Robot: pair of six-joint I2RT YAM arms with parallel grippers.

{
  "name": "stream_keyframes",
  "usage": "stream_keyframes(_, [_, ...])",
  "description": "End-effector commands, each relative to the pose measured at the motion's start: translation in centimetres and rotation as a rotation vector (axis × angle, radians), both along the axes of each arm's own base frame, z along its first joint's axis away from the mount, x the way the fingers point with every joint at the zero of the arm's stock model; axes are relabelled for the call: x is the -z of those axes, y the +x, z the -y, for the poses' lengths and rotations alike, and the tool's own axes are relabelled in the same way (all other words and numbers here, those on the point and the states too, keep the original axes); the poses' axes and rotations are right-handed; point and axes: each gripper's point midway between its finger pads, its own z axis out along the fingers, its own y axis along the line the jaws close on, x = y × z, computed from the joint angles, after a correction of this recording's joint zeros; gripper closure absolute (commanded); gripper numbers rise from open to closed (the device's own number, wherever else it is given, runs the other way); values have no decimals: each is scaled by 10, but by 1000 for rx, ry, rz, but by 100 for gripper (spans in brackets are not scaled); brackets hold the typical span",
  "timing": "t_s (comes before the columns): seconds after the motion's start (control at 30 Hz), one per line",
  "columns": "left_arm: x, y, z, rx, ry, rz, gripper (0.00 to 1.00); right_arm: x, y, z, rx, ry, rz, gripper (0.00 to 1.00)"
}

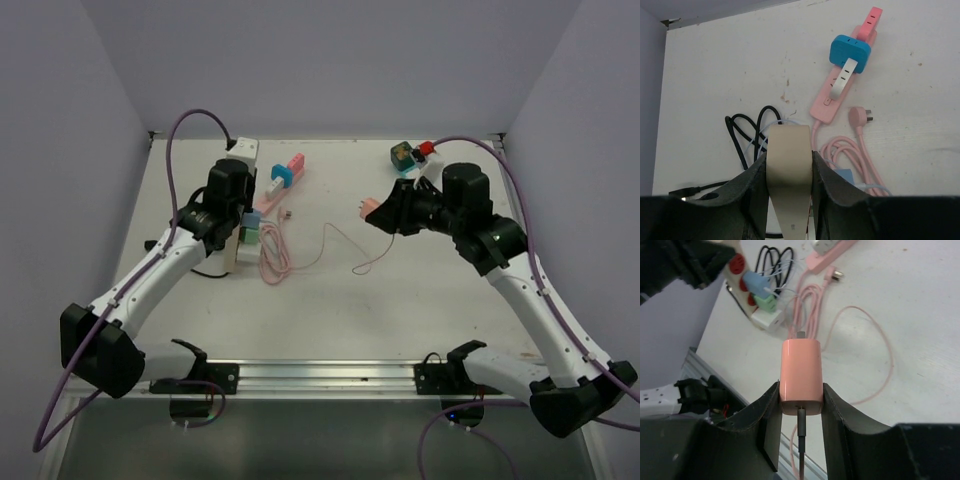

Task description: Pull the plug off the socket

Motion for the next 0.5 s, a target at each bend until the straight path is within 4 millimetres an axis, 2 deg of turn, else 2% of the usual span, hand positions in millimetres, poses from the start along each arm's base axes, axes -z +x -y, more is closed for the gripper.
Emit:
stream_keyframes(0.0, [-72,-7,7,25,-131,162,100,30,25,28,151,-100,-33,100])
stream_keyframes(0.03, [-76,-10,8,33,-145,163,100,38,30,33,181,-120,-47,100])
stream_keyframes(0.07, [-78,-13,9,35,-163,160,100,54,36,42,225,-147,-79,100])
stream_keyframes(0.13, [-85,-22,12,62,-196,165,100,79,47,46,255,-163,-151,100])
stream_keyframes(0.17, [-88,-27,11,64,-214,167,100,98,50,53,280,-169,-198,100])
stream_keyframes(0.23, [-89,-33,14,81,-235,159,100,118,57,48,276,-125,-253,100])
stream_keyframes(0.27, [-92,-38,14,88,-255,158,100,137,57,52,284,-117,-297,100])
stream_keyframes(0.3, [-92,-42,18,111,-273,152,100,141,61,48,273,-86,-297,98])
stream_keyframes(0.37, [-91,-49,22,131,-302,142,100,168,62,48,283,-68,-369,95])
stream_keyframes(0.4, [-91,-52,25,152,-317,134,100,169,69,45,276,-43,-351,94])
stream_keyframes(0.47, [-86,-57,28,164,-340,123,100,189,69,42,271,-30,-397,91])
